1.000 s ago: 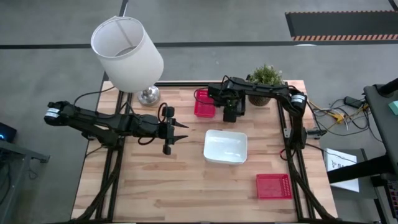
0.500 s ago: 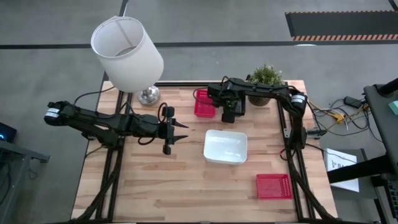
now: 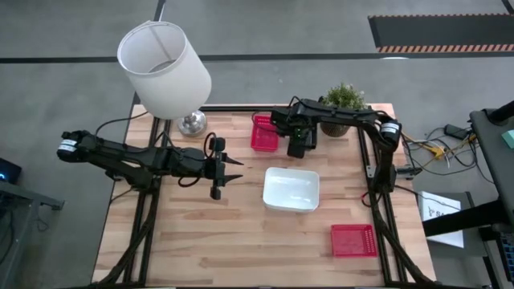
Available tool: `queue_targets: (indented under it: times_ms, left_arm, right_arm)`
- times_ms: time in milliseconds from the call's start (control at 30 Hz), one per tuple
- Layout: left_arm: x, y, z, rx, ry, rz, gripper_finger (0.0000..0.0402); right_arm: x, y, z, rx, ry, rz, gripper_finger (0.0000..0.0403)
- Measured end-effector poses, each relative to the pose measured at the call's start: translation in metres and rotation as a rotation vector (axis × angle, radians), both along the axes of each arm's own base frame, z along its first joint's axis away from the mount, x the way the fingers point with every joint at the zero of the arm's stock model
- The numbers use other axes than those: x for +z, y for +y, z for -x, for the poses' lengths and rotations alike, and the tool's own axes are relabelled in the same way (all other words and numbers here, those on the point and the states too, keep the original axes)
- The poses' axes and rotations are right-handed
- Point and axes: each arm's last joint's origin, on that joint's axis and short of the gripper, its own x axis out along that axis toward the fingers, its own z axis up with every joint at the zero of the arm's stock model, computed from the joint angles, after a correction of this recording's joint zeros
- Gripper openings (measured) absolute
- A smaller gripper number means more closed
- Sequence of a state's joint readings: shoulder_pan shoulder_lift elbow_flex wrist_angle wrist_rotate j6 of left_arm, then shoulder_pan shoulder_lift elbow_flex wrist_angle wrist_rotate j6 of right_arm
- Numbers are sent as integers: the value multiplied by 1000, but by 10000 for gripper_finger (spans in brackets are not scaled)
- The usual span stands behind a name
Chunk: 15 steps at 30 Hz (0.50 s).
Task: Stack baskets by color
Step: Stack the bottom black bin into the other black bins
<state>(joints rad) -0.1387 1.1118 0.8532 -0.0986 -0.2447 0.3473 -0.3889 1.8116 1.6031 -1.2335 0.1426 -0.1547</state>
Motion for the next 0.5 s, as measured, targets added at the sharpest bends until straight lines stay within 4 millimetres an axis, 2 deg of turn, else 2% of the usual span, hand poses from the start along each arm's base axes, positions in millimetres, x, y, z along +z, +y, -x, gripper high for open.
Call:
queue_targets:
  times_ms: [200,367,500]
  left_arm:
    - [0,0,0,0,0,0,147]
    - [0,0,0,0,0,0,147]
    - [0,0,0,0,0,0,147]
  right_arm:
    - [-4,0,-2,4,-16,-5,9]
    - [13,0,3,-3,-44,29,9]
    - [21,3,4,-1,-127,-32,9]
